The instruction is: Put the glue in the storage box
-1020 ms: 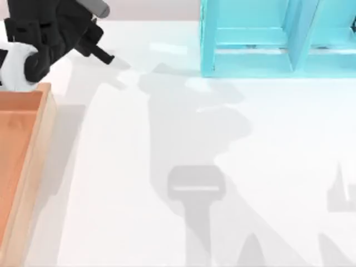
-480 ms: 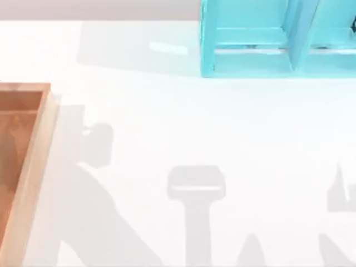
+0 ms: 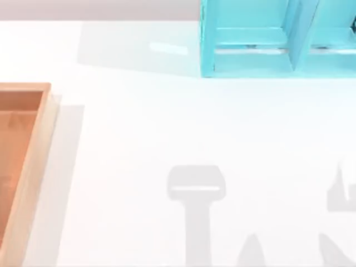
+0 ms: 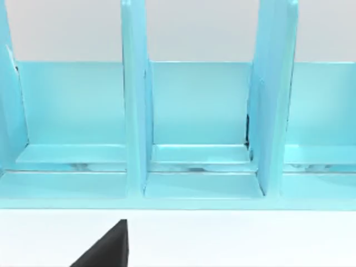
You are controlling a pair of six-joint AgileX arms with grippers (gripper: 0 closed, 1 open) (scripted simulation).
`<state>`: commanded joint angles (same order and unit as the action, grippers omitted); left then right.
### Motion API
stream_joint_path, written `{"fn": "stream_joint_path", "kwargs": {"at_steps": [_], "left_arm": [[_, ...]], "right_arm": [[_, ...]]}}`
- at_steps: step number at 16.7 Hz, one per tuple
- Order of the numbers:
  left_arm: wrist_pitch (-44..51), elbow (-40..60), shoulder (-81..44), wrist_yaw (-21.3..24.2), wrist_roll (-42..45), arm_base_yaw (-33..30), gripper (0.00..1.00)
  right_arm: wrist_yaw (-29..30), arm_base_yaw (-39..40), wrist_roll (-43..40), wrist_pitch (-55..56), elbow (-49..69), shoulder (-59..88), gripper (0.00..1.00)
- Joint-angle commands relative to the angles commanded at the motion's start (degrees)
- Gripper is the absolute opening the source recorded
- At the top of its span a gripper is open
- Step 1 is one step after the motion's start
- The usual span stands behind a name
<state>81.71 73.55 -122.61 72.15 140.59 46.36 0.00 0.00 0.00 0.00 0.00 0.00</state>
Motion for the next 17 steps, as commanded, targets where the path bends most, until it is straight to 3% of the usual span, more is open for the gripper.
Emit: {"fn": "stream_joint_path", "kwargs": {"at_steps": [3,6,13,17], "left_arm": [[10.59,-2.59,-3.06,4.12,10.62,5.87,0.00],[15.56,-4.18,-4.82,5.42,15.62,8.75,0.00],[15.88,-4.20,-4.84,5.43,16.08,8.78,0.00],[9.79,-5.16,-3.20,4.53,11.08,9.31,0.00]], "right_arm": [[0.00,0.00,0.00,0.00,0.00,0.00,1.00],[0.00,0.00,0.00,0.00,0.00,0.00,1.00],[0.00,0.00,0.00,0.00,0.00,0.00,1.00],[0.00,0.00,0.00,0.00,0.00,0.00,1.00]]}}
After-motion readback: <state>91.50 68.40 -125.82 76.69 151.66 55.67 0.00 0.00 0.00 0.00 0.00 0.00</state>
